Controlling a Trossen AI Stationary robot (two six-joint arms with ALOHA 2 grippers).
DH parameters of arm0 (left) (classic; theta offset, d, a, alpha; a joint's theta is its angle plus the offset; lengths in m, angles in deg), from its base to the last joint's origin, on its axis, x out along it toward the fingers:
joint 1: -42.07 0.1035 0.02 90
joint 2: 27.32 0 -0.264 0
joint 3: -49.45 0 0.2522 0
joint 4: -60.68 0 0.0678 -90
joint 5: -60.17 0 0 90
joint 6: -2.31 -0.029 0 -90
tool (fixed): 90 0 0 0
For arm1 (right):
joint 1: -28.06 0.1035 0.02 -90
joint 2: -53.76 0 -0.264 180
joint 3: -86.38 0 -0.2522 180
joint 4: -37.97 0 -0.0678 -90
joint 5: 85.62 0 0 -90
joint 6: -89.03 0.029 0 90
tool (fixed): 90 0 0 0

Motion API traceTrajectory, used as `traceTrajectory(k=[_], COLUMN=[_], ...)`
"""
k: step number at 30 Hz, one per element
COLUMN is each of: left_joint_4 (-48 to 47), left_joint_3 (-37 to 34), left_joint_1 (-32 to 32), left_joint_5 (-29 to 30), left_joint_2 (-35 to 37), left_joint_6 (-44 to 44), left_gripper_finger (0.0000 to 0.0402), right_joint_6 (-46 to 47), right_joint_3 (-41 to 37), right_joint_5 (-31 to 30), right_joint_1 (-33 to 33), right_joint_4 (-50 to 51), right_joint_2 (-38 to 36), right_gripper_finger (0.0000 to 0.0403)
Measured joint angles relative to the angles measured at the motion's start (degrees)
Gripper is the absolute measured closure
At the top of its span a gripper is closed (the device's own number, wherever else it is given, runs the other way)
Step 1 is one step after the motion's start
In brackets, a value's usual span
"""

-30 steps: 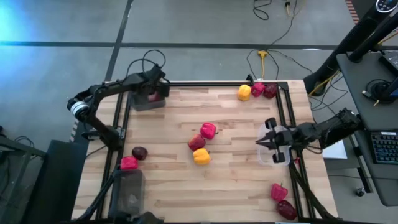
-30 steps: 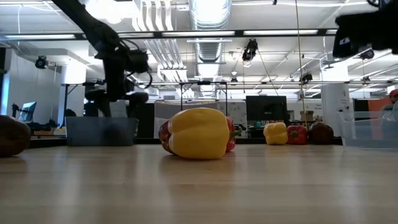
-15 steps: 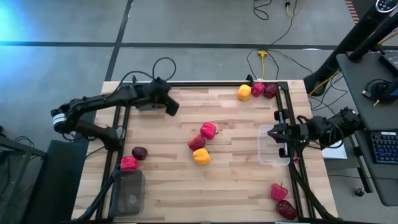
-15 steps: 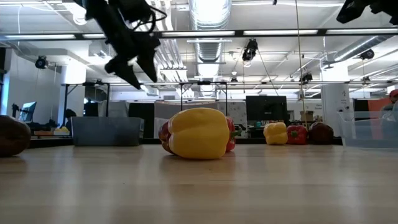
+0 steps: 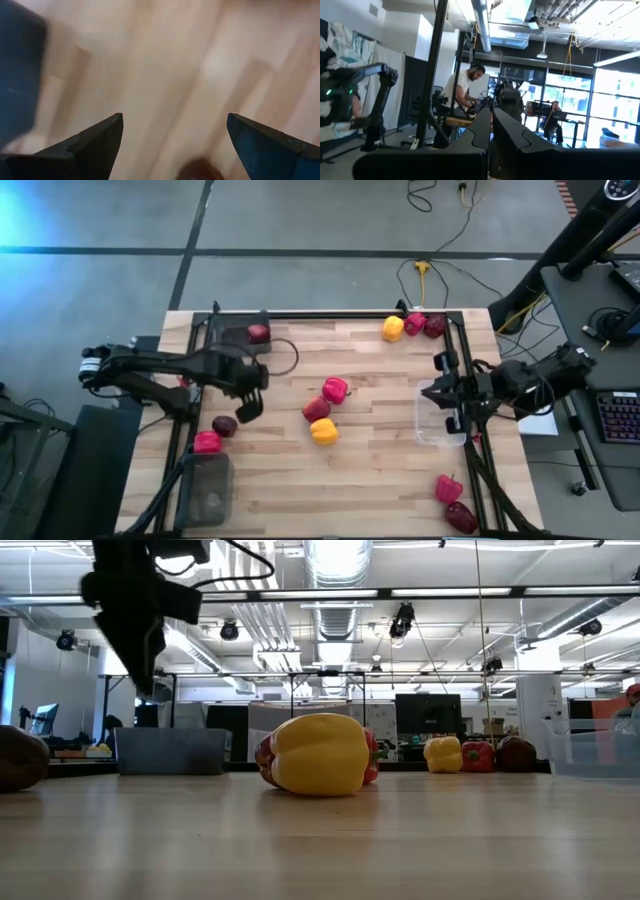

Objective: Sort produce into baskets
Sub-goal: Put the apple into the top black bin

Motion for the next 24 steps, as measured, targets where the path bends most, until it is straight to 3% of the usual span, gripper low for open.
traceTrajectory(k=[3,9,13,24], left_joint_4=[-1.54,-4.44,-5.21,-4.36], left_joint_3=[-0.93,-5.76,-9.20,-13.79], left_joint_1=[-2.10,-3.02,-3.19,-7.36], left_joint_5=[-0.36,-9.44,-12.31,-12.53], left_joint_2=[-1.51,-2.80,-2.78,-2.70], left_joint_6=[0.79,-2.31,-0.35,3.46], left_gripper_finger=[0.0063,0.0063,0.0063,0.0063], right_joint_6=[1.61,25.95,39.90,49.91], right_joint_3=[3.91,9.59,10.55,10.32], right_joint_5=[0.08,1.73,3.78,4.61], right_joint_1=[0.00,0.13,0.15,0.79], right_joint_4=[-0.07,0.73,2.04,-1.10], right_joint_2=[2.76,7.44,10.08,24.10], right_gripper_finger=[0.0390,0.0390,0.0390,0.0390])
